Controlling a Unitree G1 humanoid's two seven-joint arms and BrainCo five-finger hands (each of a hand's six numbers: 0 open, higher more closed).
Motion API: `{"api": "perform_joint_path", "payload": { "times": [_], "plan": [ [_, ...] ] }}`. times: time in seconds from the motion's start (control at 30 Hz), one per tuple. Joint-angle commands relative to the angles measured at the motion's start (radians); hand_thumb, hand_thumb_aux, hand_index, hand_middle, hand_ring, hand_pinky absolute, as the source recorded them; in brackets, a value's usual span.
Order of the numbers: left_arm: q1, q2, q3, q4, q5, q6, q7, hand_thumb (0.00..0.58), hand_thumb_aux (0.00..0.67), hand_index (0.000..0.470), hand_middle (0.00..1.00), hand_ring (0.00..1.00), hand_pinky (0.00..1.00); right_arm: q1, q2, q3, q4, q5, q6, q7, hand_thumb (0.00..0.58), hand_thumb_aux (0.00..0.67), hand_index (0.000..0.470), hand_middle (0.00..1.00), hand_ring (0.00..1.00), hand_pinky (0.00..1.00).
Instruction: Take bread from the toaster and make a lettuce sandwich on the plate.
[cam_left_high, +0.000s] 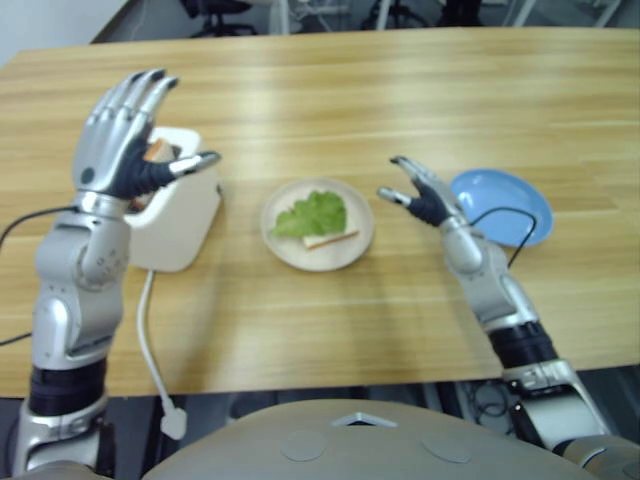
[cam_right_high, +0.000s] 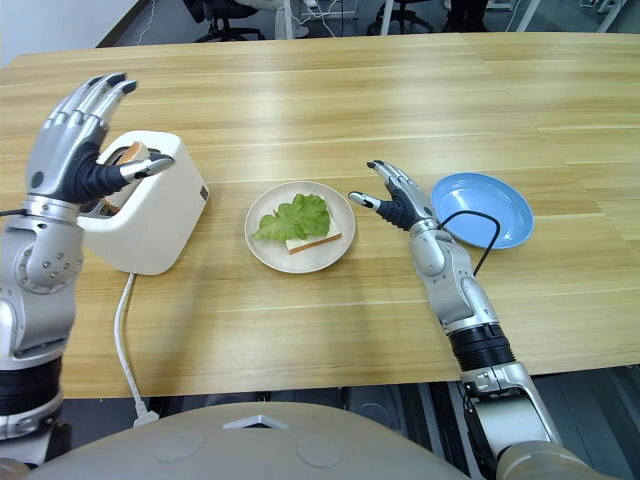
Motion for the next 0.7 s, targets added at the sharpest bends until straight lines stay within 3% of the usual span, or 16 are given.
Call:
{"api": "perform_joint_path", "payload": {
  "times": [0.03,0.3,0.67,0.7],
  "plan": [
    [0.013,0.047,-0.002,0.147,0.059,0.079,-0.029,0.0,0.0,0.0,0.0,0.0,0.0,0.008,-0.01,-0.028,0.019,0.02,-0.009,-0.01,0.0,0.0,0.0,0.0,0.0,0.0],
    [-0.016,0.056,-0.061,0.306,0.054,0.167,-0.05,0.0,0.0,0.0,0.0,0.0,0.0,0.009,-0.021,-0.047,0.023,0.029,-0.011,-0.023,0.0,0.0,0.0,0.0,0.0,0.0],
    [-0.009,0.054,-0.135,0.357,0.017,0.194,-0.057,0.0,0.0,0.0,0.0,0.0,0.0,0.018,-0.024,-0.052,0.033,0.026,-0.011,-0.033,0.0,0.0,0.0,0.0,0.0,0.0],
    [-0.009,0.056,-0.137,0.362,0.016,0.196,-0.058,0.172,0.108,0.074,0.0,0.0,0.0,0.019,-0.024,-0.052,0.032,0.026,-0.01,-0.033,0.0,0.0,0.0,0.0,0.0,0.0]
  ]
}}
